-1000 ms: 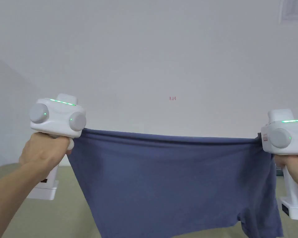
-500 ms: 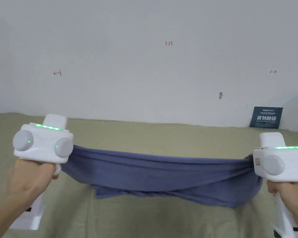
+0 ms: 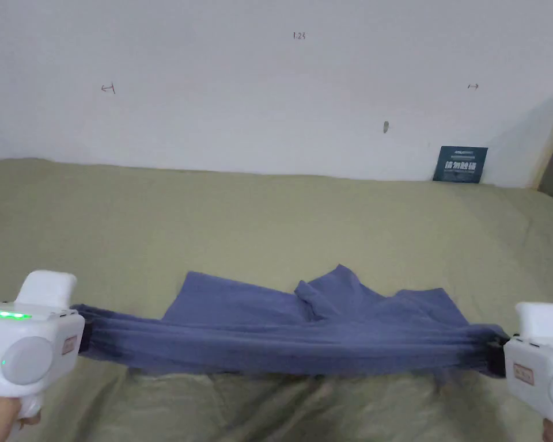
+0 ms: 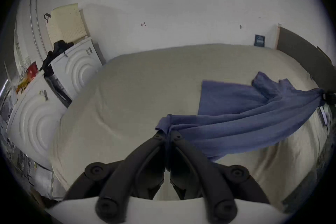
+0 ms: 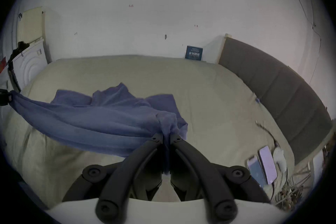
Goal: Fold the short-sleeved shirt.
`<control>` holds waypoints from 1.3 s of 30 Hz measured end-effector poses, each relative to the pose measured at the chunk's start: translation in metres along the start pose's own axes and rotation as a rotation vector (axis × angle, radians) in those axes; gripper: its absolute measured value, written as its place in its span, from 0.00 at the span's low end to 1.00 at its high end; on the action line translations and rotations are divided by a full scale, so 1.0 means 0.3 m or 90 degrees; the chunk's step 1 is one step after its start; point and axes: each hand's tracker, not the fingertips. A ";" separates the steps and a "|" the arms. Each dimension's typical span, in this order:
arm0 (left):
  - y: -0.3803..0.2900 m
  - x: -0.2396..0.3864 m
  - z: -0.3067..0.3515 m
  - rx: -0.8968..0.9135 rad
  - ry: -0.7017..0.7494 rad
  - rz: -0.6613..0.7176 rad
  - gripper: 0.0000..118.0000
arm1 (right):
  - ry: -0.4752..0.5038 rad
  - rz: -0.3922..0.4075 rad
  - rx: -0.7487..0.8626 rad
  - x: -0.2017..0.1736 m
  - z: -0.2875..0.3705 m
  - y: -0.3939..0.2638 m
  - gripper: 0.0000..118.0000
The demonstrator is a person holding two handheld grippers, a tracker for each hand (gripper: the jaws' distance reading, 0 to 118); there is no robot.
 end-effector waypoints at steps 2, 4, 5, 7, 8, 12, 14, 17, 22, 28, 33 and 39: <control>-0.116 -0.010 0.058 -0.021 -0.012 0.009 0.03 | 0.009 0.003 -0.020 0.011 0.078 -0.119 0.05; -0.232 -0.013 0.101 -0.047 -0.028 0.023 0.03 | 0.016 -0.018 -0.047 0.020 0.125 -0.227 0.05; -0.272 -0.013 0.109 -0.054 -0.032 0.024 0.03 | 0.018 -0.024 -0.053 0.022 0.129 -0.268 0.05; -0.345 -0.003 0.111 -0.075 -0.033 0.023 0.03 | 0.022 -0.028 -0.077 0.023 0.111 -0.338 0.05; -0.369 -0.003 0.100 -0.094 -0.042 0.031 0.03 | 0.020 -0.030 -0.088 0.020 0.096 -0.357 0.05; -0.423 -0.006 0.043 -0.120 -0.048 0.051 0.03 | 0.016 -0.029 -0.134 0.015 0.025 -0.388 0.05; -0.432 -0.015 0.023 -0.136 -0.057 0.061 0.03 | 0.015 -0.030 -0.143 0.015 0.012 -0.398 0.05; -0.444 -0.024 0.012 -0.145 -0.070 0.076 0.03 | 0.019 -0.042 -0.149 0.013 0.016 -0.406 0.06; -0.449 -0.053 0.062 -0.118 -0.079 0.109 0.94 | 0.010 -0.044 -0.103 -0.013 0.096 -0.377 0.97; -0.458 -0.092 0.161 -0.098 -0.095 0.133 0.69 | 0.077 -0.002 -0.046 -0.189 0.190 -0.304 0.77; -0.521 -0.105 0.177 -0.128 -0.108 0.107 0.00 | 0.127 0.012 0.001 -0.369 0.232 -0.392 0.00; -0.484 -0.158 0.130 -0.127 -0.105 0.107 0.00 | 0.149 0.025 -0.021 -0.448 0.239 -0.411 0.00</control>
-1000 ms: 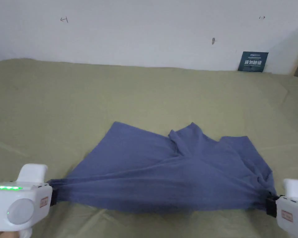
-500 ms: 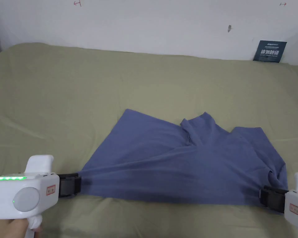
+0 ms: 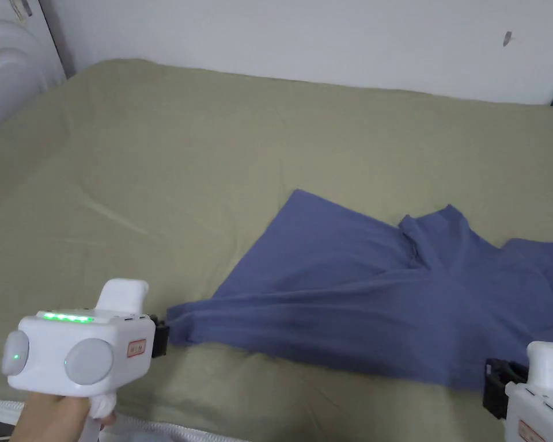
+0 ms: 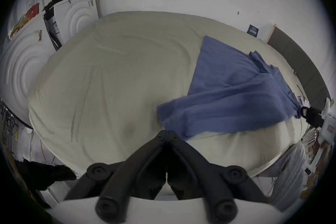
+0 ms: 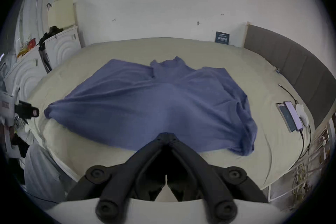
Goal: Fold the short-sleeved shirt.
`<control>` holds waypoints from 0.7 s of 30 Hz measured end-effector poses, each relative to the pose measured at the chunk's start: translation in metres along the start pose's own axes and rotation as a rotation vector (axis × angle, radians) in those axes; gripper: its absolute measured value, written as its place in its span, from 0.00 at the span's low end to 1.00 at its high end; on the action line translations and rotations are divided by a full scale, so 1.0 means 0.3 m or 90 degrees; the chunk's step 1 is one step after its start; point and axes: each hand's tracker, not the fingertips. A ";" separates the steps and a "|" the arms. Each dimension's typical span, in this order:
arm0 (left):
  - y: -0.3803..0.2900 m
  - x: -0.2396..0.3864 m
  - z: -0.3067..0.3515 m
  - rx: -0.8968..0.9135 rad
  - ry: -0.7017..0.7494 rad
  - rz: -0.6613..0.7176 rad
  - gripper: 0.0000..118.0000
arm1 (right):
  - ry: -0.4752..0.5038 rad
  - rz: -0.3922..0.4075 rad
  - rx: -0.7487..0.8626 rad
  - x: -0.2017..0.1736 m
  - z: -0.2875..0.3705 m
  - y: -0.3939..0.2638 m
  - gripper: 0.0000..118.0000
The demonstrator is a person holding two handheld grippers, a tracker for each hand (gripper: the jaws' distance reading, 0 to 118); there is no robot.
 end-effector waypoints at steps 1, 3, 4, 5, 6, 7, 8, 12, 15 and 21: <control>0.025 -0.009 -0.011 0.000 -0.007 0.002 0.00 | 0.005 -0.004 -0.002 -0.004 -0.011 0.001 0.00; 0.073 -0.016 -0.038 -0.001 -0.018 0.010 0.04 | 0.005 -0.004 -0.001 -0.005 -0.002 0.009 0.00; 0.098 -0.021 -0.057 -0.002 -0.022 0.011 0.08 | 0.003 0.000 -0.002 -0.007 -0.007 0.010 0.00; 0.117 -0.019 -0.074 -0.006 -0.027 0.007 0.20 | 0.003 0.002 -0.003 -0.008 -0.015 0.010 0.00; 0.138 -0.014 -0.104 -0.028 -0.037 -0.002 0.53 | 0.003 0.001 -0.005 -0.009 -0.024 0.008 0.00; 0.148 -0.005 -0.144 -0.056 -0.048 -0.011 0.87 | 0.002 0.000 -0.006 -0.003 -0.006 0.013 0.00; 0.149 -0.001 -0.174 -0.057 -0.048 -0.014 1.00 | 0.003 0.001 -0.009 -0.003 -0.011 0.011 0.00; 0.142 0.037 -0.264 -0.079 0.031 -0.051 0.80 | 0.001 0.001 -0.020 0.001 -0.020 0.000 0.00; 0.124 0.055 -0.260 -0.085 0.016 -0.052 0.47 | 0.003 -0.003 -0.027 0.014 -0.033 -0.002 0.00; 0.127 0.065 -0.244 -0.086 -0.006 -0.069 0.03 | 0.001 -0.017 -0.025 0.079 -0.090 0.080 0.00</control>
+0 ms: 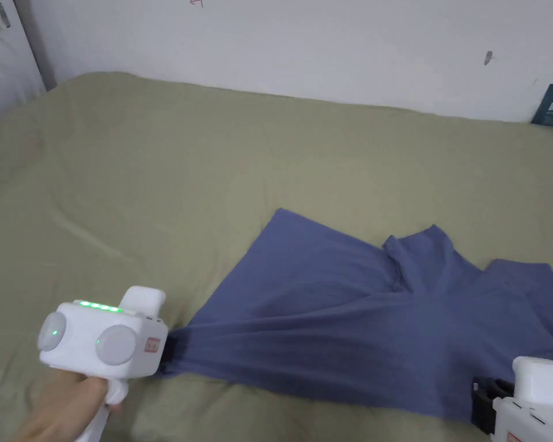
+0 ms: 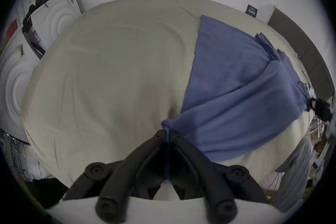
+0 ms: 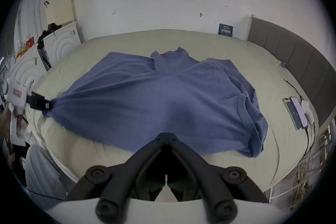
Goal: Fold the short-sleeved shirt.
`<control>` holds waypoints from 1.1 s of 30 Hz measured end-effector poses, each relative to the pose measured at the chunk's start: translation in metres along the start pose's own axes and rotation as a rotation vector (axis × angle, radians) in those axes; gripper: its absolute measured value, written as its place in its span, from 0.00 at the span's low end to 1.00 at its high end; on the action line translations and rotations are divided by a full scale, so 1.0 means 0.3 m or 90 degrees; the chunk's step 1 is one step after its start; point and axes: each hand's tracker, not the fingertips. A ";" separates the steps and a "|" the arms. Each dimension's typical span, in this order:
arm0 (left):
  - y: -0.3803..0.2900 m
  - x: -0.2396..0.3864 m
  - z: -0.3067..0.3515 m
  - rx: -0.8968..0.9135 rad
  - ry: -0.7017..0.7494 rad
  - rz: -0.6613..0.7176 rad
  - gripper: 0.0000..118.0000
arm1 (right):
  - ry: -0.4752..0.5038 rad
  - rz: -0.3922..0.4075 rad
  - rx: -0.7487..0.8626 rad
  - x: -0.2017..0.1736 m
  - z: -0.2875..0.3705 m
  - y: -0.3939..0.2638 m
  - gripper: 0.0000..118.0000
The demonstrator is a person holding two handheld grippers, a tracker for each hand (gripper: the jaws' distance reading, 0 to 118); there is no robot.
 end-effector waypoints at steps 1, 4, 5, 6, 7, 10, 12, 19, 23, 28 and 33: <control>0.005 -0.008 -0.004 0.002 0.000 0.005 0.03 | -0.002 0.003 0.005 0.015 -0.017 0.031 0.00; -0.005 -0.015 -0.001 0.007 -0.008 0.034 0.03 | -0.019 0.009 0.013 0.081 -0.076 0.143 0.00; -0.003 -0.025 0.001 0.021 0.008 0.028 0.03 | -0.022 0.006 0.010 0.110 -0.112 0.190 0.00; -0.004 -0.029 0.000 0.023 0.006 0.031 0.03 | -0.027 0.003 0.011 0.137 -0.138 0.228 0.00; -0.012 -0.016 0.007 0.025 0.006 0.034 0.03 | -0.032 0.005 0.004 0.168 -0.181 0.280 0.00; -0.022 -0.013 0.002 0.015 -0.009 0.050 0.03 | -0.064 0.039 -0.025 0.243 -0.312 0.420 0.00; -0.029 -0.001 0.004 0.018 -0.007 0.053 0.03 | -0.066 0.054 -0.044 0.283 -0.402 0.498 0.00; -0.039 -0.004 -0.004 0.020 -0.013 0.077 0.03 | -0.052 0.082 -0.104 0.371 -0.650 0.617 0.14; -0.038 0.005 -0.009 0.018 -0.007 0.070 0.03 | 0.006 0.052 -0.136 0.389 -0.748 0.630 0.92; -0.034 0.004 -0.018 0.013 -0.007 0.065 0.03 | -0.014 0.109 -0.201 0.283 -0.816 0.604 0.87; -0.036 -0.005 -0.027 0.013 -0.013 0.077 0.03 | -0.017 0.126 -0.179 0.347 -0.883 0.595 0.58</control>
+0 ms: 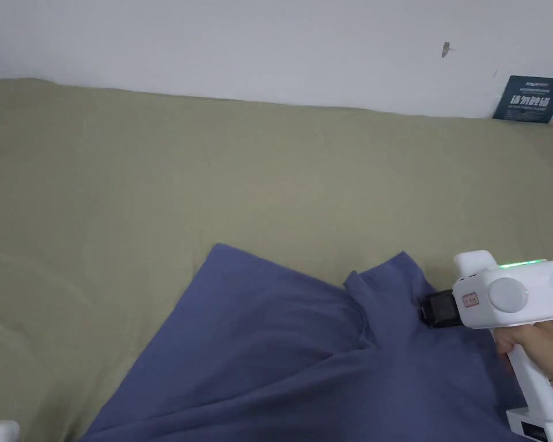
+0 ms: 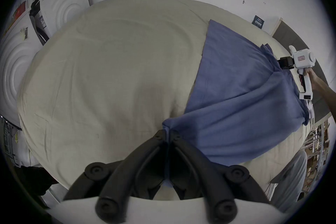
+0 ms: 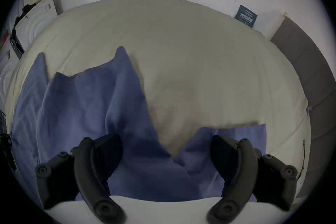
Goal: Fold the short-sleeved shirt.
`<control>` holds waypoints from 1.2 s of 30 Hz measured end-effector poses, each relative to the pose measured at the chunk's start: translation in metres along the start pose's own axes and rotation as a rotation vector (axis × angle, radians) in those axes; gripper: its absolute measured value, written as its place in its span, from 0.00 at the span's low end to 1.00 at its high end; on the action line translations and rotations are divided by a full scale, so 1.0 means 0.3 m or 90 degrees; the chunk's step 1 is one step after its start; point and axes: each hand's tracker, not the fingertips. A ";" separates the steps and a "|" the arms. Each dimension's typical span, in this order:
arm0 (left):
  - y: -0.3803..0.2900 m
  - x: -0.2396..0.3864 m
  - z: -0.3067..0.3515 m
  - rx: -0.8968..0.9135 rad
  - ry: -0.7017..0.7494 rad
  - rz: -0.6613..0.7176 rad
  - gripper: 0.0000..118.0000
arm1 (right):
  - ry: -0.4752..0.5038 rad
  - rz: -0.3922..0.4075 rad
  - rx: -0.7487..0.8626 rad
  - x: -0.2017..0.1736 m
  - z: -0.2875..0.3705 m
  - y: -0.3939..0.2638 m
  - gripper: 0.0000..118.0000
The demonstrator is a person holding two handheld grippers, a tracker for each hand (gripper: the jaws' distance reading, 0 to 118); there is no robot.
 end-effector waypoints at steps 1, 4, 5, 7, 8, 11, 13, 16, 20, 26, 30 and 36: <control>0.001 0.000 -0.001 -0.002 -0.001 0.003 0.03 | 0.000 0.009 0.013 -0.039 0.061 -0.002 0.31; 0.004 0.005 0.005 -0.002 0.004 0.002 0.03 | -0.018 0.045 0.037 -0.080 0.139 -0.015 0.01; 0.007 0.008 0.008 -0.003 0.006 0.000 0.03 | -0.010 0.044 0.033 -0.076 0.170 -0.017 0.01; 0.016 0.016 0.025 -0.005 0.010 -0.006 0.03 | -0.017 0.036 0.060 -0.068 0.256 -0.033 0.01; 0.022 0.016 0.038 -0.004 0.010 -0.006 0.03 | -0.020 0.027 0.087 -0.055 0.315 -0.043 0.01; 0.045 0.011 0.102 0.011 -0.001 0.008 0.03 | 0.009 -0.018 0.137 -0.004 0.510 -0.070 0.01; 0.071 0.018 0.170 0.042 -0.025 0.015 0.03 | -0.006 -0.008 0.172 0.015 0.639 -0.095 0.01; 0.135 0.038 0.293 0.111 -0.021 0.008 0.03 | -0.027 -0.014 0.229 0.042 0.817 -0.132 0.01; 0.251 0.090 0.481 0.193 -0.028 -0.001 0.03 | -0.050 -0.020 0.299 0.049 1.065 -0.172 0.02; 0.467 0.165 0.713 0.291 -0.009 -0.043 0.03 | -0.080 -0.037 0.369 0.087 1.340 -0.168 0.02; 0.589 0.210 0.818 0.332 0.018 -0.064 0.03 | -0.100 -0.045 0.395 0.110 1.431 -0.133 0.01; 0.778 0.274 0.881 0.361 0.073 -0.073 0.03 | -0.139 -0.061 0.419 0.116 1.476 -0.010 0.01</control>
